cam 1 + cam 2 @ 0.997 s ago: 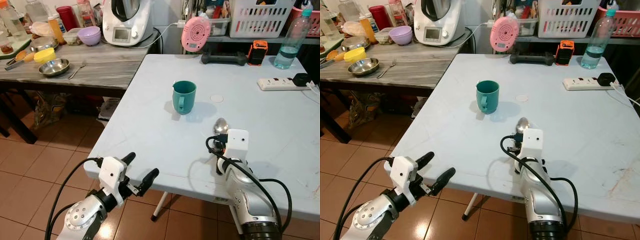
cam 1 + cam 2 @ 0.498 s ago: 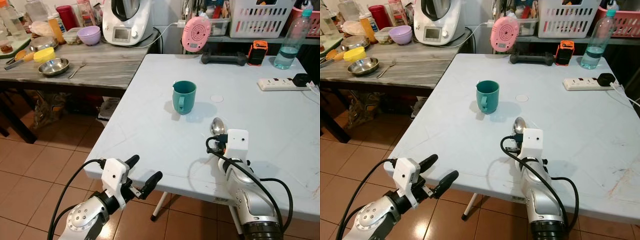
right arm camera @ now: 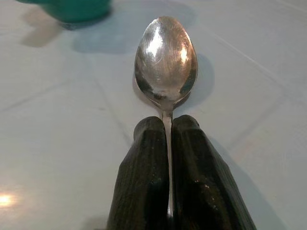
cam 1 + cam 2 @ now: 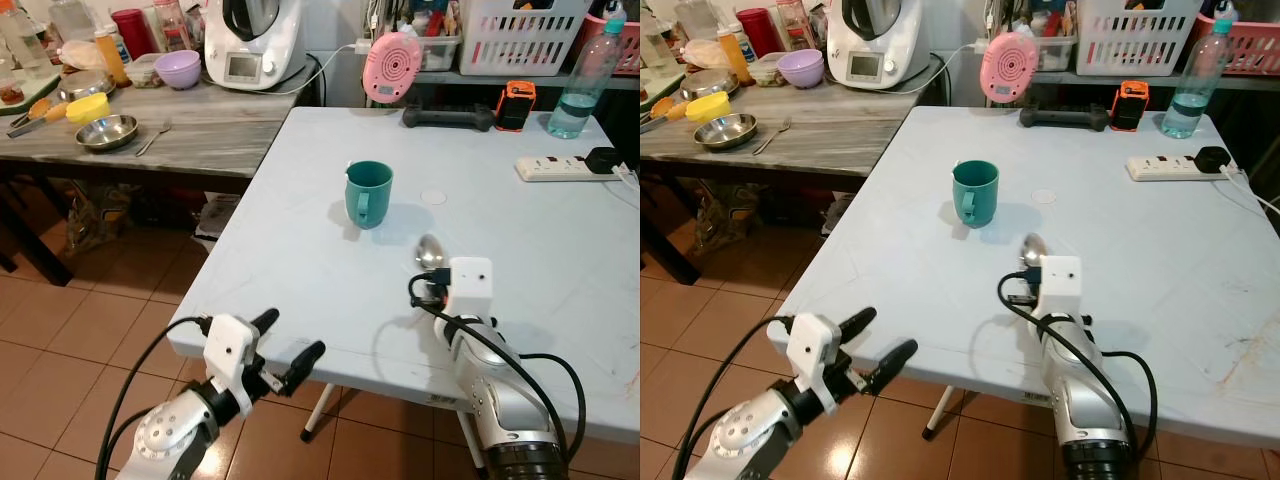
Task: Setting the table
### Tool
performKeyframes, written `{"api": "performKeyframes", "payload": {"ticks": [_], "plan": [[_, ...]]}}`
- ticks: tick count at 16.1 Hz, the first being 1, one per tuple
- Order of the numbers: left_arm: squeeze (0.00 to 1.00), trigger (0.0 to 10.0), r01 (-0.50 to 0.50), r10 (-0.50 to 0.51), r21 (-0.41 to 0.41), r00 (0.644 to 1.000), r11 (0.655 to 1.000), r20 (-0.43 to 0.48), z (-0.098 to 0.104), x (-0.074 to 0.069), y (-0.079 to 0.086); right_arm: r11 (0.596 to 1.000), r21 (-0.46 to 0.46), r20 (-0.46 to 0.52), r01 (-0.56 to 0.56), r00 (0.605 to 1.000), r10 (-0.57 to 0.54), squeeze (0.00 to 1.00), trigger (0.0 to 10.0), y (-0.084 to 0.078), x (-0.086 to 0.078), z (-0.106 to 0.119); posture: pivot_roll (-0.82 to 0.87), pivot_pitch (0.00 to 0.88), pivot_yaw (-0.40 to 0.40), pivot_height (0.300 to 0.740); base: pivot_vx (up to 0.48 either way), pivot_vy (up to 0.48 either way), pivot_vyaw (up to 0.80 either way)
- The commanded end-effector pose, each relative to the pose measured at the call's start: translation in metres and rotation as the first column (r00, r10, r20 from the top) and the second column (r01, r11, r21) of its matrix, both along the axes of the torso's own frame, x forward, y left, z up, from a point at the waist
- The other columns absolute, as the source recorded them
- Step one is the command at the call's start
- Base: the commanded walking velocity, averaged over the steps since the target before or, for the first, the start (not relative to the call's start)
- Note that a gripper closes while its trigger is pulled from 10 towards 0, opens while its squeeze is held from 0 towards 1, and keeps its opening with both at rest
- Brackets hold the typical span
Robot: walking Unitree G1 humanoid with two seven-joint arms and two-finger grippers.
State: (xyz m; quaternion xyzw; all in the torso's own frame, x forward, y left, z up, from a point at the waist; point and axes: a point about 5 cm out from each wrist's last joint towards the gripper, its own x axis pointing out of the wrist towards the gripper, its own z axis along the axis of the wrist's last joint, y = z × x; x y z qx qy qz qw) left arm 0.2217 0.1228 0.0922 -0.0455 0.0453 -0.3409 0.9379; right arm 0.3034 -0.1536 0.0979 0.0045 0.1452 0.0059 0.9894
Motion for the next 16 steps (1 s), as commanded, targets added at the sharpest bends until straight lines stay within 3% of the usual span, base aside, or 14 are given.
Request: {"api": "performKeyframes", "payload": {"ticks": [1,3,4,5,6,7,8,9,10,13,16], "plan": [[0.00,10.0,-0.064,0.064,-0.001,0.998,0.998,0.018,0.003,0.007,0.008,0.999,0.014,0.104,-0.039,0.994,0.037,0.00,0.0,0.007,0.005,0.021,-0.27,0.029,0.065,0.740,0.000,0.000,0.00],[0.00,10.0,-0.218,0.219,-0.033,0.975,0.975,0.033,0.008,0.021,0.021,0.998,-0.009,0.212,-0.069,0.975,0.069,0.00,0.0,0.010,0.008,0.041,-0.27,0.025,0.068,0.740,0.000,0.000,0.00],[0.00,10.0,-0.332,0.334,-0.036,0.941,0.943,0.050,0.011,0.030,0.034,0.996,-0.032,0.301,-0.086,0.949,0.092,0.00,0.5,0.012,0.009,0.057,-0.27,0.019,0.069,0.740,0.000,0.000,0.00],[0.00,10.0,-0.377,0.378,-0.026,0.924,0.926,0.064,0.013,0.033,0.039,0.995,-0.048,0.334,-0.089,0.937,0.099,0.00,1.9,0.012,0.009,0.064,-0.27,0.019,0.069,0.740,0.000,0.000,0.00],[0.00,10.0,-0.418,0.419,-0.030,0.906,0.908,0.069,0.014,0.035,0.044,0.993,-0.064,0.363,-0.096,0.925,0.112,0.00,5.4,0.013,0.009,0.070,-0.27,0.018,0.068,0.740,0.000,0.000,0.00],[0.00,10.0,-0.456,0.457,-0.035,0.887,0.889,0.072,0.015,0.037,0.048,0.991,-0.081,0.385,-0.108,0.914,0.131,0.00,9.8,0.015,0.008,0.074,-0.27,0.017,0.067,0.740,0.000,0.000,0.00],[0.00,10.0,-0.488,0.488,-0.028,0.869,0.873,0.083,0.017,0.039,0.051,0.988,-0.088,0.388,-0.129,0.909,0.153,0.00,10.0,0.017,0.008,0.076,-0.27,0.017,0.066,0.740,0.000,0.000,0.00],[0.00,10.0,-0.581,0.580,-0.020,0.809,0.814,0.101,0.018,0.044,0.059,0.981,-0.132,0.433,-0.139,0.883,0.183,0.00,10.0,0.019,0.004,0.082,-0.27,0.015,0.066,0.740,0.000,0.000,0.00],[0.00,10.0,-0.601,0.599,-0.018,0.795,0.799,0.098,0.017,0.045,0.061,0.981,-0.133,0.432,-0.141,0.883,0.185,0.00,10.0,0.020,0.004,0.082,-0.26,0.015,0.067,0.740,0.000,0.000,0.00],[0.00,10.0,-0.626,0.624,-0.010,0.775,0.780,0.097,0.016,0.046,0.064,0.981,-0.133,0.404,-0.143,0.896,0.185,0.00,10.0,0.019,0.003,0.074,-0.26,0.013,0.066,0.740,0.000,0.000,0.00],[0.00,10.0,-0.633,0.631,-0.012,0.770,0.774,0.092,0.015,0.047,0.064,0.980,-0.138,0.396,-0.142,0.899,0.186,0.00,10.0,0.019,0.004,0.071,-0.26,0.009,0.068,0.740,0.000,0.000,-0.60]]}}
